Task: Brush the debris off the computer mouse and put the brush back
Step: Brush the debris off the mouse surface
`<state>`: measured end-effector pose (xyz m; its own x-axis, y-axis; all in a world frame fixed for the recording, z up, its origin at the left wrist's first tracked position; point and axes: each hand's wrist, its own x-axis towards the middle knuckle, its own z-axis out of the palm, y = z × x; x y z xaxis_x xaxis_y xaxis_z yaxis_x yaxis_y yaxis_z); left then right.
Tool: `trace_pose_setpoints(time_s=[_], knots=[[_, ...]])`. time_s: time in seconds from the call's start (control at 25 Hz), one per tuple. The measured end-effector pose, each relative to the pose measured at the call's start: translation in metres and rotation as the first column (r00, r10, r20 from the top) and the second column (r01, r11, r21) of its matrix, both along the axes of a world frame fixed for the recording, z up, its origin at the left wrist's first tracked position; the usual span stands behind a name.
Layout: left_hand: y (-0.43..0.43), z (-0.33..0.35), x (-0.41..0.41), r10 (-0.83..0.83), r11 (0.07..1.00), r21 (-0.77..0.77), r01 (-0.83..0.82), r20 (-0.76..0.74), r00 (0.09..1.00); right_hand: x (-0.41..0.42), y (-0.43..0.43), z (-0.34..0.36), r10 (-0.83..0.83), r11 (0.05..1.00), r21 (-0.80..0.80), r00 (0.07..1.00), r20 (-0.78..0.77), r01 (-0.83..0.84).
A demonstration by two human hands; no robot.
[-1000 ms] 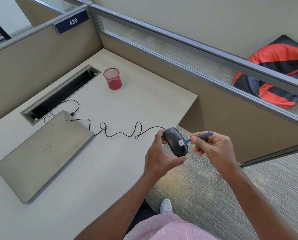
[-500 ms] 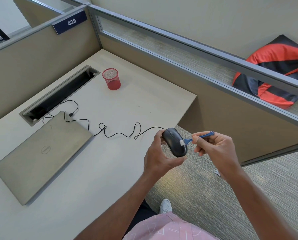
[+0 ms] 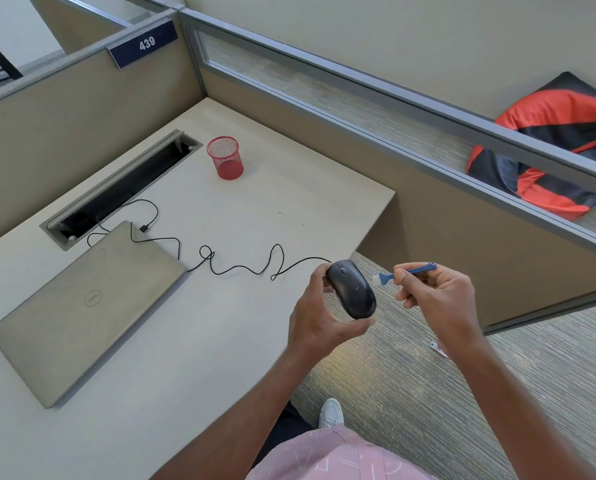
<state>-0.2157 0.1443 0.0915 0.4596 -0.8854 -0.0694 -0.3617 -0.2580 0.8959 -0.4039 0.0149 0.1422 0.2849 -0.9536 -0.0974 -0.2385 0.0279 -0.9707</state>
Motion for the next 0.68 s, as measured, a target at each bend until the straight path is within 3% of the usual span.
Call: trace_pose_setpoints(time_s=[0.12, 0.36, 0.68], knots=[[0.000, 0.001, 0.002, 0.006, 1.000, 0.002, -0.006, 0.000, 1.000, -0.001, 0.005, 0.004, 0.011, 1.000, 0.006, 0.999, 0.040, -0.011], [-0.002, 0.002, 0.001, 0.015, 1.000, 0.008, -0.015, 0.009, 1.000, 0.010, 0.028, 0.007, 0.266, 0.963, 0.029, 0.960, 0.084, -0.269], [0.001, 0.000, 0.004, 0.024, 1.000, -0.010, -0.023, 0.003, 1.000, -0.016, 0.020, 0.002, 0.261, 0.962, 0.080, 0.965, 0.028, -0.262]])
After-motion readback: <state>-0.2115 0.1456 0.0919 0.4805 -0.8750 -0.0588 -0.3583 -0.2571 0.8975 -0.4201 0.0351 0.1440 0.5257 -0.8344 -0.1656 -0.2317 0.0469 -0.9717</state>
